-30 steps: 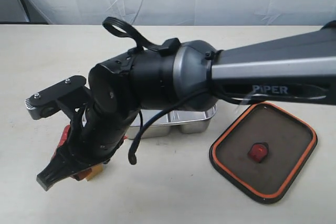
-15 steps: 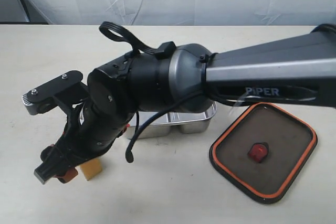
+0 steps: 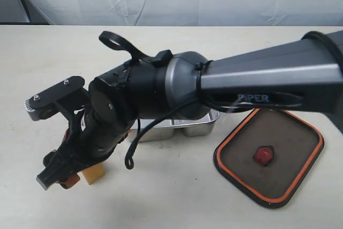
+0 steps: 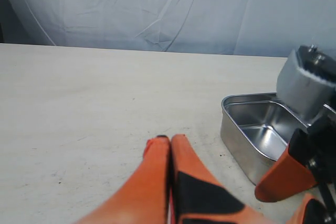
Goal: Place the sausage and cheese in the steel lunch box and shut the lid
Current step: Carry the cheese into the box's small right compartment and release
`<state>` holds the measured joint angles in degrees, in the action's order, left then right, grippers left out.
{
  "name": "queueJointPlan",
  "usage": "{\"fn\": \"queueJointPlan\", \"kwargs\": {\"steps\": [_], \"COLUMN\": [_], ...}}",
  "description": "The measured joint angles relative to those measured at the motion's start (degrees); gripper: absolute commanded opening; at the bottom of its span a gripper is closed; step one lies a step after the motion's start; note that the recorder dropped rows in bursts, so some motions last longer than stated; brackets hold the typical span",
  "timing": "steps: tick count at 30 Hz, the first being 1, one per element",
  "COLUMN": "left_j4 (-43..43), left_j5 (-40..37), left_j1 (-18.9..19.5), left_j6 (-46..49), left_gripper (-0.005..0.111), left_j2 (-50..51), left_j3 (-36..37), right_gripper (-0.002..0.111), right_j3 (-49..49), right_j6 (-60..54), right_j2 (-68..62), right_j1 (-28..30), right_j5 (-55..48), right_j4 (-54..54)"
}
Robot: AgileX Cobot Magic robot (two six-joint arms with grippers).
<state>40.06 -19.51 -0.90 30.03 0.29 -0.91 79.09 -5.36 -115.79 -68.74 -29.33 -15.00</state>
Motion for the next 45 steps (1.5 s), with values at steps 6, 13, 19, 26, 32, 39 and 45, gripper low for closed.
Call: {"fn": "queueJointPlan", "kwargs": {"steps": [6, 13, 19, 26, 32, 39, 45], "left_j4": [0.00, 0.00, 0.00, 0.00, 0.00, 0.00, 0.00], "left_j5": [0.00, 0.00, 0.00, 0.00, 0.00, 0.00, 0.00], "left_j1": [0.00, 0.00, 0.00, 0.00, 0.00, 0.00, 0.00], "left_j6": [0.00, 0.00, 0.00, 0.00, 0.00, 0.00, 0.00], "left_gripper": [0.000, 0.000, 0.000, 0.000, 0.000, 0.000, 0.000], "left_j2": [0.00, 0.00, 0.00, 0.00, 0.00, 0.00, 0.00], "left_j3": [0.00, 0.00, 0.00, 0.00, 0.00, 0.00, 0.00], "right_gripper": [0.075, 0.034, 0.000, 0.000, 0.000, 0.000, 0.000], "right_j3": [0.00, 0.00, 0.12, 0.12, 0.12, 0.12, 0.12], "right_j6": [0.00, 0.00, 0.12, 0.12, 0.12, 18.09, 35.88], "right_j2": [-2.90, -4.78, -5.03, -2.49, 2.62, 9.70, 10.72], "right_j1": [0.00, 0.00, 0.00, 0.00, 0.00, -0.11, 9.47], "right_j5": [0.81, 2.51, 1.69, -5.23, -6.74, -12.23, -23.10], "right_j4": [0.00, 0.00, -0.11, -0.11, 0.41, 20.30, 41.74]}}
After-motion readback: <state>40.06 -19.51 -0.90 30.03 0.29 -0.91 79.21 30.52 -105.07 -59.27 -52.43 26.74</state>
